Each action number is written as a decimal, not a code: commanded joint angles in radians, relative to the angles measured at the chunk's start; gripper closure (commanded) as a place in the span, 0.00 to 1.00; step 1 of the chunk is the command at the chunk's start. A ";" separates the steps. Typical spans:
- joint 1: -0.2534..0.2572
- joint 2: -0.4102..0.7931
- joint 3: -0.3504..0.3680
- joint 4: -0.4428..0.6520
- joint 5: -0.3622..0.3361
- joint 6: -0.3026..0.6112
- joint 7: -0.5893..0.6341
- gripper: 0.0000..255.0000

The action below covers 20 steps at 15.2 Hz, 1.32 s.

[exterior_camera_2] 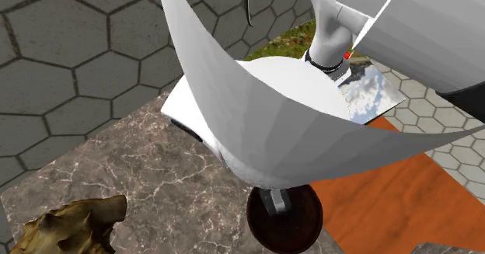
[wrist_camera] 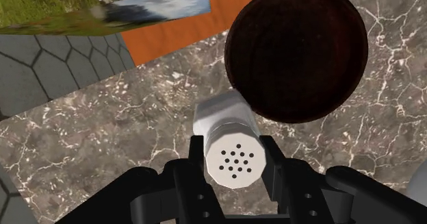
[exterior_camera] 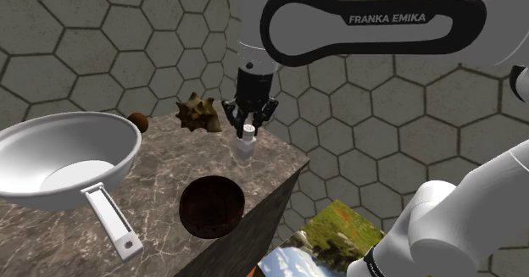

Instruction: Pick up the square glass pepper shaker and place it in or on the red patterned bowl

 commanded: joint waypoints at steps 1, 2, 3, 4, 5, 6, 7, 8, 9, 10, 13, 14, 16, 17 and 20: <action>0.018 0.020 0.031 0.038 0.002 -0.018 0.051 1.00; 0.027 0.034 0.047 0.059 0.001 -0.024 0.077 1.00; 0.036 0.050 0.062 0.080 0.000 -0.031 0.103 1.00; 0.044 0.066 0.078 0.102 -0.003 -0.037 0.129 1.00; 0.054 0.084 0.094 0.126 -0.006 -0.044 0.156 1.00; 0.063 0.103 0.109 0.151 -0.011 -0.051 0.183 1.00; 0.066 0.110 0.115 0.160 -0.013 -0.053 0.192 1.00; 0.067 0.110 0.115 0.147 -0.012 -0.040 0.192 1.00; 0.067 0.110 0.115 0.134 -0.012 -0.027 0.193 1.00; 0.067 0.110 0.115 0.121 -0.012 -0.013 0.193 1.00; 0.068 0.113 0.117 0.083 -0.013 0.027 0.194 1.00; 0.068 0.114 0.117 0.071 -0.013 0.040 0.194 1.00; 0.069 0.118 0.118 0.047 -0.014 0.067 0.195 1.00; 0.069 0.120 0.119 0.036 -0.015 0.080 0.196 1.00; 0.070 0.127 0.121 0.003 -0.017 0.120 0.198 1.00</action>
